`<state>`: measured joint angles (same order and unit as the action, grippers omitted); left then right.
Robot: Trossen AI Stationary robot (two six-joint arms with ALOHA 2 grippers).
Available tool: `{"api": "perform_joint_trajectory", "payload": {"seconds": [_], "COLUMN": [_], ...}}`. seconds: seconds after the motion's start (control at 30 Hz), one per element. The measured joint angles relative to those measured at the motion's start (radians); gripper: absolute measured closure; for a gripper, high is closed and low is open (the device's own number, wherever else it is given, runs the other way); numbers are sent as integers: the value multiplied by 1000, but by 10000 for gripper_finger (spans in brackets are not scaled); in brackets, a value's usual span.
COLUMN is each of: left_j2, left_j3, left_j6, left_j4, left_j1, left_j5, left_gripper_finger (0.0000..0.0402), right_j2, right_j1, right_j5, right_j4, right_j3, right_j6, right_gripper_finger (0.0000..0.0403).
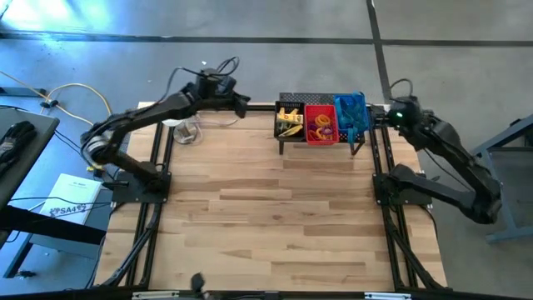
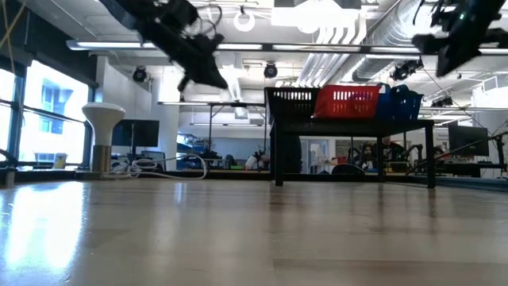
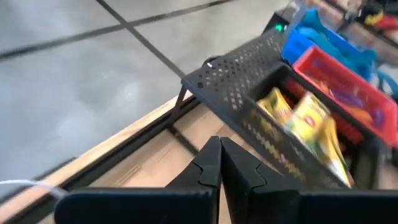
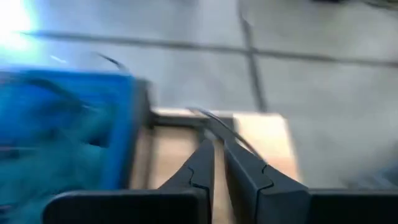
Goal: Pick & Place Office Desk Supplies
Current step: Return to Home Position
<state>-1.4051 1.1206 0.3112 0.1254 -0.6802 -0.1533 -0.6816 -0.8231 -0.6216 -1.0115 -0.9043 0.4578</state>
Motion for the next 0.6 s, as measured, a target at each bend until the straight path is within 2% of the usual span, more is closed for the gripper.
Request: {"api": "perform_joint_trajectory", "payload": {"seconds": [0.27, 0.37, 0.5, 0.6], "left_j2": [266, 344, 437, 512], "left_j3": [0, -9, -95, -172], "left_j6": [-171, -185, -172, -141], "left_j4": [289, 358, 366, 352], "left_j1": [98, 165, 291, 382], "left_j5": [124, 124, 106, 154], "left_gripper_finger": [401, 401, 401, 401], "right_j2": [184, 205, 196, 149], "right_j1": [215, 309, 444, 549], "right_j5": [368, 413, 439, 437], "right_j4": [323, 428, 632, 835], "right_j3": [1, 44, 178, 285], "right_j6": [-93, -95, -93, -122], "right_gripper_finger": [398, 400, 401, 401]}}
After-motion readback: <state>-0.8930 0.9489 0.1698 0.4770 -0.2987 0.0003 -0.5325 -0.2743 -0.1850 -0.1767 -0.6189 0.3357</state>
